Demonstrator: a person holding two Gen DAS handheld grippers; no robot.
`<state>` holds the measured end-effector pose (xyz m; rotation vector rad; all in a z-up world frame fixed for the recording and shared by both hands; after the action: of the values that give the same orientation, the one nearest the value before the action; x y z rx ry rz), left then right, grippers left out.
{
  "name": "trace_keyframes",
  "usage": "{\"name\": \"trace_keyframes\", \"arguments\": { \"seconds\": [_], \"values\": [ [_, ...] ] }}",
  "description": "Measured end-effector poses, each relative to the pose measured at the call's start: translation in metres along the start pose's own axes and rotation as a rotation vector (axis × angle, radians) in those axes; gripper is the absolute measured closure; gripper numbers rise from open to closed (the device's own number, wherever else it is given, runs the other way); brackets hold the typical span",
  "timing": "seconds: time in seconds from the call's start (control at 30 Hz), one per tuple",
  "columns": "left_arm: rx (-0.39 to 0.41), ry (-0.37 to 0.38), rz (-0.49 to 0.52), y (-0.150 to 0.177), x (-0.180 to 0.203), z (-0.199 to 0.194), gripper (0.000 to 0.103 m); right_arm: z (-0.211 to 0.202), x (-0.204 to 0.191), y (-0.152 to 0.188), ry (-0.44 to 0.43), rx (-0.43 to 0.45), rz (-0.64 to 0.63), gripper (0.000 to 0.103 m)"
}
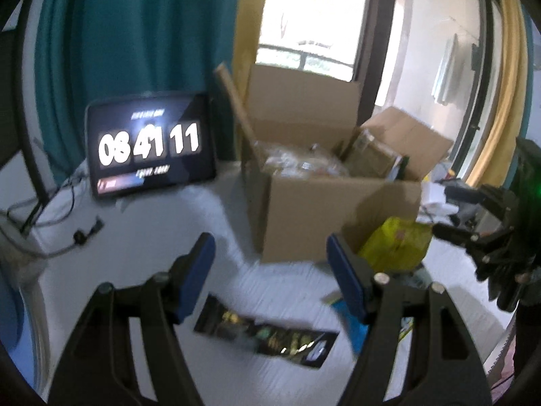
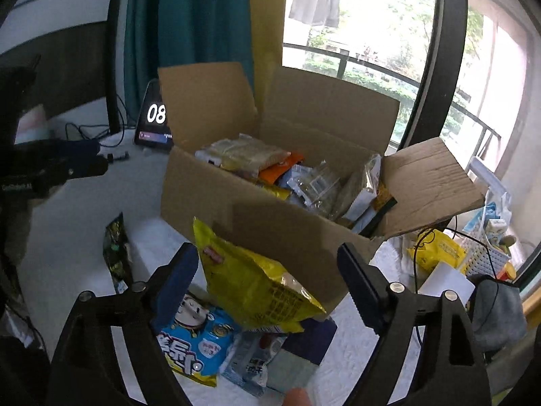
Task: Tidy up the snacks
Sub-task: 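Move both grippers back from the box toward the remaining snacks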
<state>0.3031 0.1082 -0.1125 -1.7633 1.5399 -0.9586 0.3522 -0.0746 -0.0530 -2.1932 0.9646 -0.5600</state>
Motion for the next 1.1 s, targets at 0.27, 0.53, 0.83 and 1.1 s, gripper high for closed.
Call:
{"name": "trace_keyframes", "arguments": {
  "seconds": [0.27, 0.53, 0.83, 1.1],
  "values": [
    [-0.099, -0.047, -0.096, 0.042, -0.036, 0.013, 0.033, 0.025, -0.015, 0.008, -0.088, -0.028, -0.09, 0.015],
    [-0.189, -0.032, -0.186, 0.07, -0.045, 0.028, 0.033, 0.07, -0.029, 0.021, -0.067, -0.144, -0.168, 0.015],
    [-0.276, -0.013, -0.223, 0.086, -0.027, 0.053, 0.033, 0.069, -0.027, 0.032, 0.033, -0.123, -0.219, 0.043],
    [-0.327, -0.041, -0.273, 0.095, -0.021, 0.068, 0.033, 0.045, -0.024, 0.037, 0.012, -0.081, -0.213, 0.051]
  ]
}}
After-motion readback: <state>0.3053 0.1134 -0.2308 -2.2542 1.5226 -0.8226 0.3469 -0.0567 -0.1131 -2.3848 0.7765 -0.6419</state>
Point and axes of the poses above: each gripper's, at about its wrist camera, not at the fingertips, and z roughly the way its jaws point, x to its right, y to its underside, the point moved 5 cm from there along z, roughly the way its jaws point, and after that the axes turned 3 degrees about -y, right-handed, at the moved point
